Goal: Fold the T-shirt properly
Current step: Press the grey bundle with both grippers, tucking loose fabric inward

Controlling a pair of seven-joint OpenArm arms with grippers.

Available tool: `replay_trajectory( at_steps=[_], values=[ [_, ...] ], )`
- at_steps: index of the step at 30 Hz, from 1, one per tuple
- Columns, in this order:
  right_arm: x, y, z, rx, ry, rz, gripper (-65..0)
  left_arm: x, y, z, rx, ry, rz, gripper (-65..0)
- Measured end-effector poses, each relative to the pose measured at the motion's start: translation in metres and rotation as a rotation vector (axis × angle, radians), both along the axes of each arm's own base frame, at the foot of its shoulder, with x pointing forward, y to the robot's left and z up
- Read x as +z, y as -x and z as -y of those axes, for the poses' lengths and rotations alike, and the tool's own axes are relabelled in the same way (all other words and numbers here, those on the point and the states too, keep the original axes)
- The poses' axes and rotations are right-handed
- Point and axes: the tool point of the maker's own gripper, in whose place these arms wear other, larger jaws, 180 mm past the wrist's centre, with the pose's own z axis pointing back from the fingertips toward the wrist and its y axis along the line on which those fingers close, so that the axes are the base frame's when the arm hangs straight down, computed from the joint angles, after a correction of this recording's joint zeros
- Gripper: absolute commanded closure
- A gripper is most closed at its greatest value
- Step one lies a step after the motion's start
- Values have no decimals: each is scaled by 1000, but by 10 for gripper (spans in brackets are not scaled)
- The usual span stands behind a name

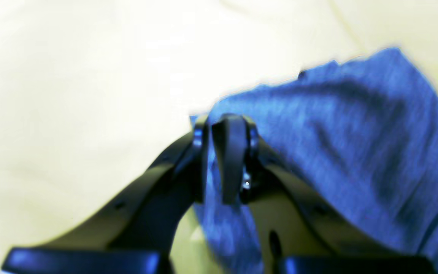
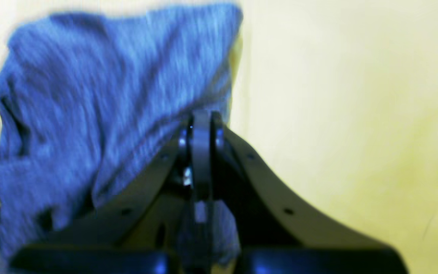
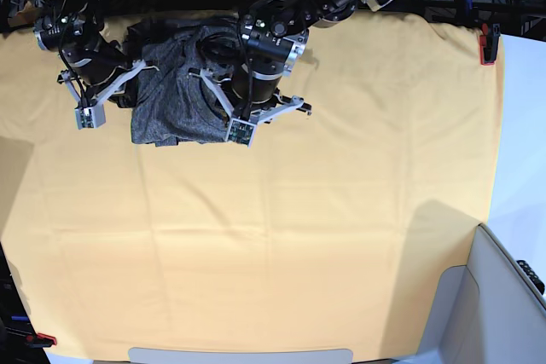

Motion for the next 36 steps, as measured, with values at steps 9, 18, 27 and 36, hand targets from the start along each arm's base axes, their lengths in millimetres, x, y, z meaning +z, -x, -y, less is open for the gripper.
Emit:
replay_trajectory(
  at_steps=[9,18,27,36],
  values=[
    [23,-27,-1,1,-4,87,0,-1,25,-3,-8,37,-34,-74],
    [58,-55,1,-48,-39,241,0,13,62,17,-203,83,-46,-74],
    [44,-41,17,-182,-72,229,0,19,69,23,-399,49,30,-74],
    [18,1,51,-126,89,94,0,19,100,48,-708,0,70,-73]
  ],
)
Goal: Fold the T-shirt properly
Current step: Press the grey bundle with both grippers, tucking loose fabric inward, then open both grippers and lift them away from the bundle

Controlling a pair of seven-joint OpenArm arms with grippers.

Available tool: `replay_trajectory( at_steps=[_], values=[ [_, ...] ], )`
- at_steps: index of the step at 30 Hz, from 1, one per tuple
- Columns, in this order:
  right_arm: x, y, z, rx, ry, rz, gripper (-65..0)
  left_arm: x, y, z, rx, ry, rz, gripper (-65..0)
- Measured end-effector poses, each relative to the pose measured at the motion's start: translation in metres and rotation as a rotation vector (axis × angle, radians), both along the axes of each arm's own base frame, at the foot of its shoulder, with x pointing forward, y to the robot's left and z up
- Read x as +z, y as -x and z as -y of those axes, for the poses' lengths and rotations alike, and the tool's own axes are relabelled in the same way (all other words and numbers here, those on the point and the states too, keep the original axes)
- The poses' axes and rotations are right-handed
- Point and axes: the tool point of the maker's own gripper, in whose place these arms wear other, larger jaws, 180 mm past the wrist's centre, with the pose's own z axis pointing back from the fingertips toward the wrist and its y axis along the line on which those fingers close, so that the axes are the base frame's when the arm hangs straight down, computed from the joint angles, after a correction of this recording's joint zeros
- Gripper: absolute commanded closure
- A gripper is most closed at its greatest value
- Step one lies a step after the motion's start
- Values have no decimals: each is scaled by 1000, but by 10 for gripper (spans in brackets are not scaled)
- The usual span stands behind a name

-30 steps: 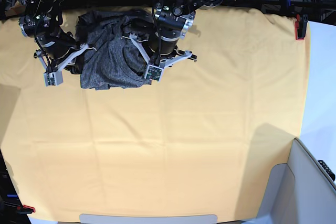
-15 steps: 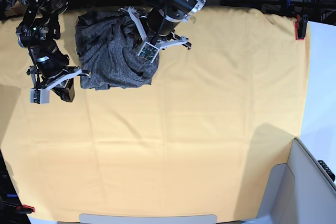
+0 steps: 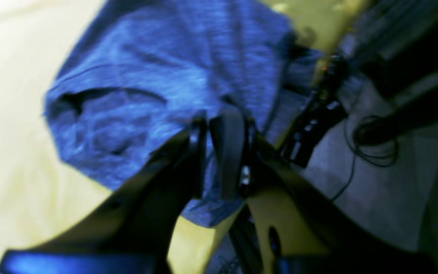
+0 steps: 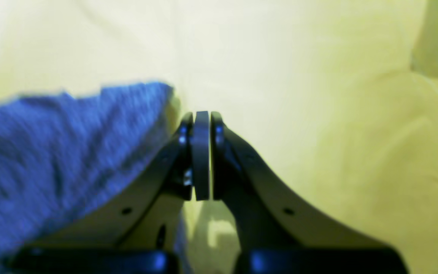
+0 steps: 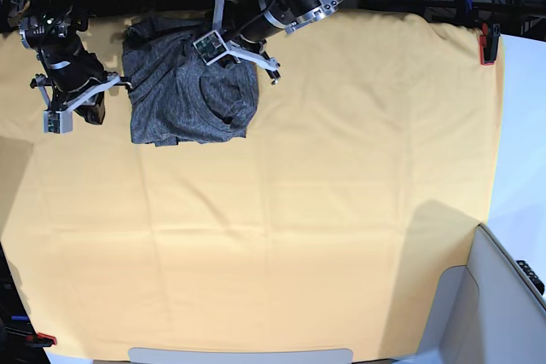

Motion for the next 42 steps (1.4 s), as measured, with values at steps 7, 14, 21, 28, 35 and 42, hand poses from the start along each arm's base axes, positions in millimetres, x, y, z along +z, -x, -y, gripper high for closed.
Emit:
replay_trajectory(
  at_steps=[7,14,21,28,35,42],
  values=[
    [-5,19,45,-4,272,-92,0,1,-2,0,8,-2,5,-73],
    [29,15,100,-172,344,-18,0,-20,7,-25,272,37,-179,-74],
    [55,-14,101,-184,200,4,-108,-27,-15,-73,577,90,-177,-175],
    [55,-40,97,-186,48,1,-215,-35,-10,-82,664,180,-307,-193],
    [20,-59,87,-181,-246,-48,-289,-37,-15,-107,796,407,-525,-208],
    [-3,-61,78,-174,-389,-136,-324,-34,-22,-127,826,574,-759,-269]
  ],
)
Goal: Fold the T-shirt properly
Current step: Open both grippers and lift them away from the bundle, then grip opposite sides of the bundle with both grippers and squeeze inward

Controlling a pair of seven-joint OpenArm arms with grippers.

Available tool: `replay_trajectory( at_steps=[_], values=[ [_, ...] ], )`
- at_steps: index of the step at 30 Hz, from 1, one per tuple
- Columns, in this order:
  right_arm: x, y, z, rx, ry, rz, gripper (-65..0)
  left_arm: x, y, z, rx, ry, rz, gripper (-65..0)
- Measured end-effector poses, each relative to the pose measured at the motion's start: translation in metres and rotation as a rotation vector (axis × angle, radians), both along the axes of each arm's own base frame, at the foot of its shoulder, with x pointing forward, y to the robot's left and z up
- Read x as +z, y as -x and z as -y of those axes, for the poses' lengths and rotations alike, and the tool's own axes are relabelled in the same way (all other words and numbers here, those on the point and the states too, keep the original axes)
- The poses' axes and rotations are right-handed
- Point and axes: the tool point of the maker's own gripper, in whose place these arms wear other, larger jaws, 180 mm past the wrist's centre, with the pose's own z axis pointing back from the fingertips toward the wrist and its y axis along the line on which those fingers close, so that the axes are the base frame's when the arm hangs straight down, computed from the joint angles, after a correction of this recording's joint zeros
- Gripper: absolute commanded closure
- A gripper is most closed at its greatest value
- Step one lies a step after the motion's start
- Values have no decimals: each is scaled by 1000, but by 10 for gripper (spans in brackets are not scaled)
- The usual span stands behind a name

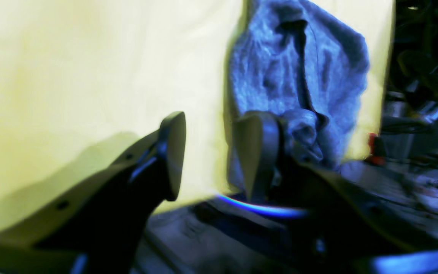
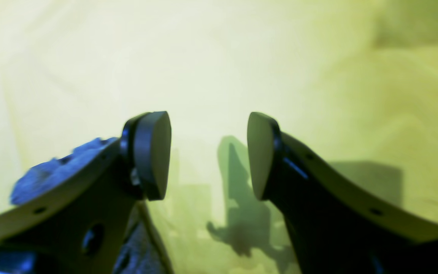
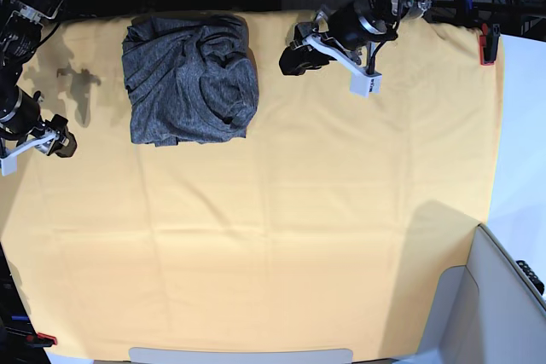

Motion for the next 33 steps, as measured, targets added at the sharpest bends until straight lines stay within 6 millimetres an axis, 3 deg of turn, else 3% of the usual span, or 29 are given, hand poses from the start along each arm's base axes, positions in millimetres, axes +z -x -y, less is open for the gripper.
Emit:
replay_trajectory(
  at_steps=[4,9,13,17,24,28,33],
  values=[
    [-4,-8,-13,49,18,-21,-324,-6,-6,-4,7,65,-48,-269],
    [-23,-13,-43,131,-29,-66,-324,-32,9,0,-36,75,-166,-270],
    [-47,-6,-52,166,-32,-154,-324,-31,8,5,-86,84,-184,-270],
    [-51,-12,-77,234,-45,-158,-324,-35,3,10,-140,94,-215,-270],
    [-49,-16,-77,245,-23,-156,-323,-40,21,47,-345,91,-257,-271],
    [-50,-17,-73,239,7,-165,-323,-48,37,55,-429,70,-291,-271],
    [-53,-16,-78,241,-3,-170,-323,-40,30,69,-511,37,-247,-271]
  ],
)
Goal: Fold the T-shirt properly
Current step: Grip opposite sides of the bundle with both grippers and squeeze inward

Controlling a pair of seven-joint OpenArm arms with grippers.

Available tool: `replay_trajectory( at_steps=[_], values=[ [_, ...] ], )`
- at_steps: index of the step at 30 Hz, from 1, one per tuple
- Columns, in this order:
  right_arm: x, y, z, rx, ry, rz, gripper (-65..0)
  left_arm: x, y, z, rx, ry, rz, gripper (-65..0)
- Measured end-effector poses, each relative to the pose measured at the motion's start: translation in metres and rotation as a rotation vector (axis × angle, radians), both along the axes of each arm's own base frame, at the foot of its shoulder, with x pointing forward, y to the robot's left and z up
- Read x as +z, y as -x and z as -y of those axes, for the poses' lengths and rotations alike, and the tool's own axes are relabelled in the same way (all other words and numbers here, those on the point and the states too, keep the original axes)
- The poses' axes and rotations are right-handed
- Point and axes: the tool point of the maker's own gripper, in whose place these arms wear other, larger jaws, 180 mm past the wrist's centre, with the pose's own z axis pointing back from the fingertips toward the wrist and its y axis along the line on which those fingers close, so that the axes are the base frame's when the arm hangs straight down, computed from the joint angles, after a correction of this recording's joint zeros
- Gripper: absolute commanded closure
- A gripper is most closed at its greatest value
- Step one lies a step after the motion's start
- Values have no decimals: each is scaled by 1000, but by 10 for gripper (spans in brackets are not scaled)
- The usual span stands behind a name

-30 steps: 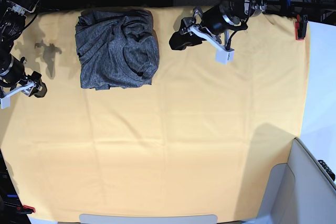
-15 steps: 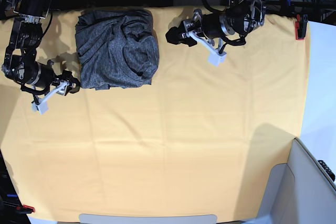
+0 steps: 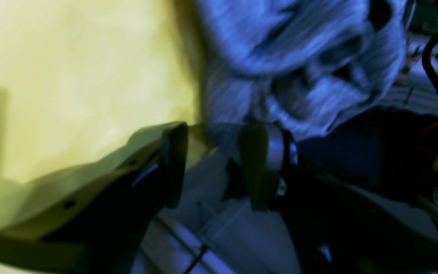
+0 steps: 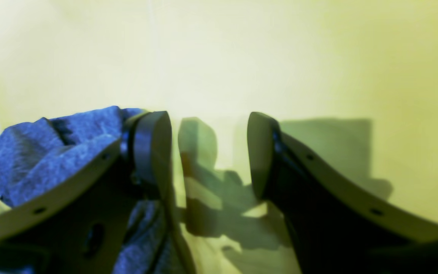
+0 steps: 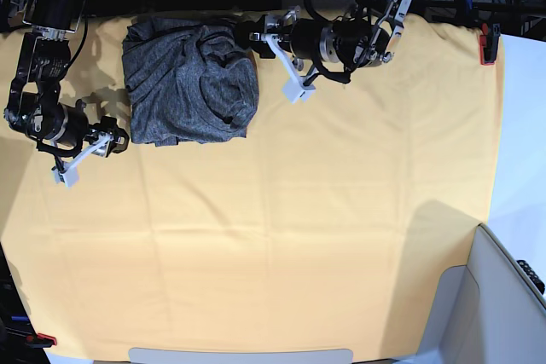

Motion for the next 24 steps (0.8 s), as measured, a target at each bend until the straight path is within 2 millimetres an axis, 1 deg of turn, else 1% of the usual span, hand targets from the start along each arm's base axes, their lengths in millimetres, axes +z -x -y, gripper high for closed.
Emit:
replay_trajectory(
  at_steps=[2,6,8,11,13,18,21,24],
  values=[
    [-2,1,-3,2,-6,-3,-323,3,2,5,-31,6,1,-279],
    [-2,1,-3,1,-4,-5,-323,3,10,11,-95,-5,-1,-315],
    [-3,1,-6,2,-11,-4,-323,5,9,17,-122,0,9,-317],
    [-4,1,-10,4,-23,-3,-323,-1,8,15,-140,-17,-3,-318],
    [-4,1,-11,4,-25,-2,-323,-1,9,15,-148,-18,-4,-318],
    [-8,1,-27,37,-38,-11,-323,-1,7,17,-150,-17,-2,-318],
    [-7,-5,-36,53,-38,20,-323,-4,6,16,-153,-20,-12,-318],
    [-9,-6,-45,76,-35,23,-323,-3,5,18,-151,-16,-13,-319]
  ],
)
